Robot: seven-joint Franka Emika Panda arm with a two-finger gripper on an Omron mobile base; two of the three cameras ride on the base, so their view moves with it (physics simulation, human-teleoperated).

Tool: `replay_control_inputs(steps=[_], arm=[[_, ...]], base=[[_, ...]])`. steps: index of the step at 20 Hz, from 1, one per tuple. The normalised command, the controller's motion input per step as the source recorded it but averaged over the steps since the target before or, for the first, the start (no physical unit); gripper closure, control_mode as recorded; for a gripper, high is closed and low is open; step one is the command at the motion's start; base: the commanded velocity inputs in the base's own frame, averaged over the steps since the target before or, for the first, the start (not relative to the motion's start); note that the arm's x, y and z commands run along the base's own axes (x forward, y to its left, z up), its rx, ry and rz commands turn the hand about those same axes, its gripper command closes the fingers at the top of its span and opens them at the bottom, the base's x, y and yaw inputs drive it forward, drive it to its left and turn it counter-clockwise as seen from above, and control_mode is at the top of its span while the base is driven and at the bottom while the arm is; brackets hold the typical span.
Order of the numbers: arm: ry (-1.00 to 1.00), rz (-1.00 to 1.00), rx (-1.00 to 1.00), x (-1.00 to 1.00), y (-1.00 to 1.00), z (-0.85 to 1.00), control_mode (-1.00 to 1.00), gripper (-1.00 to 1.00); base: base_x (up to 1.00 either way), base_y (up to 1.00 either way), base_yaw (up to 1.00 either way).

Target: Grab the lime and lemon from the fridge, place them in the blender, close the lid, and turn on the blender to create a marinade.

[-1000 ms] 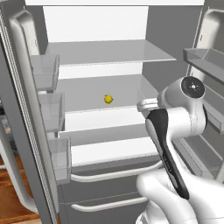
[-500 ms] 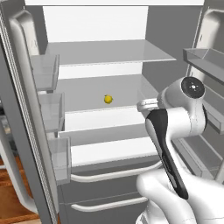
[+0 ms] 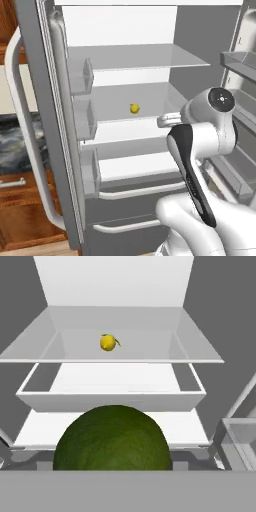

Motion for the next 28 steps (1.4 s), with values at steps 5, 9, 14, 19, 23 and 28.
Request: replay_control_inputs(steps=[5,9,14,19,23,28], arm=[[0.00,0.00,0.00,0.00,0.00,0.00,1.00,1.00],[0.00,0.00,0.00,0.00,0.00,0.00,1.00,1.00],[0.00,0.00,0.00,0.00,0.00,0.00,1.00,1.00],[0.00,0.00,0.00,0.00,0.00,0.00,1.00,1.00],[0.00,0.00,0.00,0.00,0.00,0.00,1.00,1.00],[0.00,0.00,0.00,0.00,0.00,0.00,1.00,1.00]], base=[[-0.61,0.30,-0.01],[-0.72,-0.07,-0.21],[-0.89,-0.03,-0.33],[-0.96,0.00,-0.45],[-0.86,0.00,-0.66],[-0.70,0.00,-0.77]])
